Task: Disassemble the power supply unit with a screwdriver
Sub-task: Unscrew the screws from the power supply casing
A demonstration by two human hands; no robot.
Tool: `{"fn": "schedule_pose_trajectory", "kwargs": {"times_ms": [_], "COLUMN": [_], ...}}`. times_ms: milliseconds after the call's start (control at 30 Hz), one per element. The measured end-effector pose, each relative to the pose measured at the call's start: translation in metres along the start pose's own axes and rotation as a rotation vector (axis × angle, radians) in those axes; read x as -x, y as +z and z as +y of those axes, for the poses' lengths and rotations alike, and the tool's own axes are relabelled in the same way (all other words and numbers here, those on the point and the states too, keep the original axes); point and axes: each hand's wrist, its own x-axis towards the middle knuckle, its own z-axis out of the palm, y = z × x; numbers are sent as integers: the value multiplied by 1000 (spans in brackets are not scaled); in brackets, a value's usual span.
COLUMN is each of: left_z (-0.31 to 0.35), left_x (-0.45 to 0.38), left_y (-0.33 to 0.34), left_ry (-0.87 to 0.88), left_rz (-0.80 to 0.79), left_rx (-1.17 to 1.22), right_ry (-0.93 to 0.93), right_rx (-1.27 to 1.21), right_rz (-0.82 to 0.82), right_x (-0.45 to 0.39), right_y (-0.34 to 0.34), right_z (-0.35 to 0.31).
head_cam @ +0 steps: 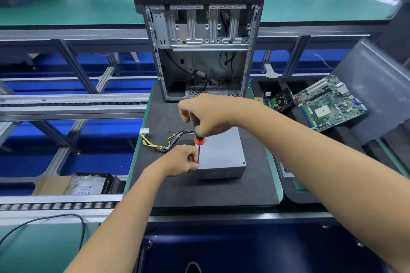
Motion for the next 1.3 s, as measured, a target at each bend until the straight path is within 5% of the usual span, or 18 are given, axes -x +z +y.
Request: {"fn": "schedule_pose_trajectory", "kwargs": {"times_ms": [267,533,767,1133,1300], "left_z": [0,0,0,-5,-8], "left_x": [3,6,4,6,10], "left_y": [0,2,6,13,15], "left_ry": [24,72,74,84,121], "left_rz": [2,126,134,207,240], "left_rx": [64,-2,-139,-172,-102], "right_ry": [78,-2,166,8,157], "right_rx": [228,-90,-10,-51,80], "right_rz": [82,13,52,47,39], "right_x": [-1,3,-3,1,0], "right_y": [7,0,7,4,5], "right_z": [4,4,6,7,6]}}
